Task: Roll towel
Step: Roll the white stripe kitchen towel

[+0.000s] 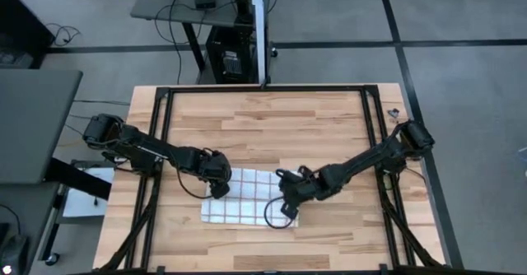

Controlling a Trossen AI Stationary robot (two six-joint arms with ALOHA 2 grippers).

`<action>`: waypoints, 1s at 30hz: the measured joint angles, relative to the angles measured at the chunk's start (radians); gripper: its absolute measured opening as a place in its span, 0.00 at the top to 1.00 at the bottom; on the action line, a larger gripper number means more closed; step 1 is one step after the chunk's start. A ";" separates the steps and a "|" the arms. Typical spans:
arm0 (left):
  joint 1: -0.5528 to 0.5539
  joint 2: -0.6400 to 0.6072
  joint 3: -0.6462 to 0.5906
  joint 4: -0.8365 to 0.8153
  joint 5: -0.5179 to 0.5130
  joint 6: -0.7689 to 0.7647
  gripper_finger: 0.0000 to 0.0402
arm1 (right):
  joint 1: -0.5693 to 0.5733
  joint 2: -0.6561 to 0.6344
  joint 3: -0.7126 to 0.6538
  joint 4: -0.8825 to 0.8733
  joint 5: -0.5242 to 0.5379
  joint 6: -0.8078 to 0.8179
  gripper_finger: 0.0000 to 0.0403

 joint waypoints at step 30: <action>0.002 -0.002 0.002 -0.003 -0.004 0.011 0.50 | -0.006 0.098 -0.001 0.040 -0.229 -0.097 0.45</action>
